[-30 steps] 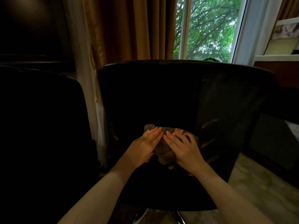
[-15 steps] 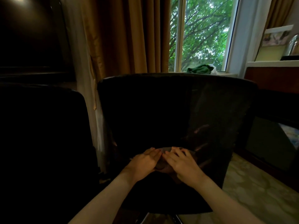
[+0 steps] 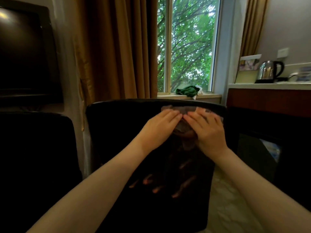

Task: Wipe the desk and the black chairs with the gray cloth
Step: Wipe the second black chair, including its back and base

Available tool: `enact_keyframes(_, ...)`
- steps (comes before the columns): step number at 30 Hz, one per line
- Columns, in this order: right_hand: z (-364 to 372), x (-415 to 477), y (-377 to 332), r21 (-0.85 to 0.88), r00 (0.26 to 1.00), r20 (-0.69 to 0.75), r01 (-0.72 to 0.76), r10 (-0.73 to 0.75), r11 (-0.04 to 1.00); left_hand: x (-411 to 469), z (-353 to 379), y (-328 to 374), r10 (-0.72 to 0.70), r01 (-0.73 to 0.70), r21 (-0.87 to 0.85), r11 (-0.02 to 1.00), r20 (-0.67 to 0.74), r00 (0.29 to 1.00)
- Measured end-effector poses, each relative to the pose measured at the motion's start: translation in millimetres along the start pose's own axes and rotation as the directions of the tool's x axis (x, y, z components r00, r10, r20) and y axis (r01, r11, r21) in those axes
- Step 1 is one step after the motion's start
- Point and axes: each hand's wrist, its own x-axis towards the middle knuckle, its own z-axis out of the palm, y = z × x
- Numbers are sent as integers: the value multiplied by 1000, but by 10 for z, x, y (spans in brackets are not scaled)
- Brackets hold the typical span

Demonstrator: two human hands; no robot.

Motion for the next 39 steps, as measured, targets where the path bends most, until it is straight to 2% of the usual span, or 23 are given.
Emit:
enact_keyframes(3, 0, 242, 224, -54, 998, -60, -6, 3, 999, 243, -69, 0, -73, 73, -7, 997, -35, 997)
enact_keyframes(6, 146, 286, 280, -89, 999, -34, 2, -5, 996, 307, -23, -55, -109, 109, -3, 994, 19, 994)
enact_keyframes(12, 433, -60, 139, -76, 998, 37, -42, 45, 996, 136, 294, -86, 15, -14, 51, 999, -17, 1000)
enact_keyframes(16, 539, -246, -1, 3, 995, 89, -52, 52, 999, -95, 434, -87, 29, -28, 73, 997, -12, 1000)
enact_keyframes(19, 624, -445, -168, 84, 984, 174, -35, 20, 996, -408, 574, -53, -12, 9, 42, 999, 69, 998)
enact_keyframes(22, 693, -644, -338, 149, 970, 238, -78, 41, 986, -657, 712, 6, -26, 20, 41, 999, 157, 987)
enact_keyframes(27, 750, -958, -586, 221, 952, 303, -121, 50, 968, -1002, 926, 128, -61, 63, -2, 998, 217, 974)
enact_keyframes(32, 720, -1217, -806, 322, 877, 481, -185, 8, 928, -1315, 1122, 243, -76, 113, -106, 988, 302, 950)
enact_keyframes(37, 706, -1317, -855, 353, 838, 546, -212, -16, 911, -1413, 1201, 316, -40, 81, -117, 990, 317, 948)
enact_keyframes(39, 701, -1385, -858, 345, 798, 602, -223, -32, 912, -1463, 1233, 349, -19, 72, -132, 989, 363, 932)
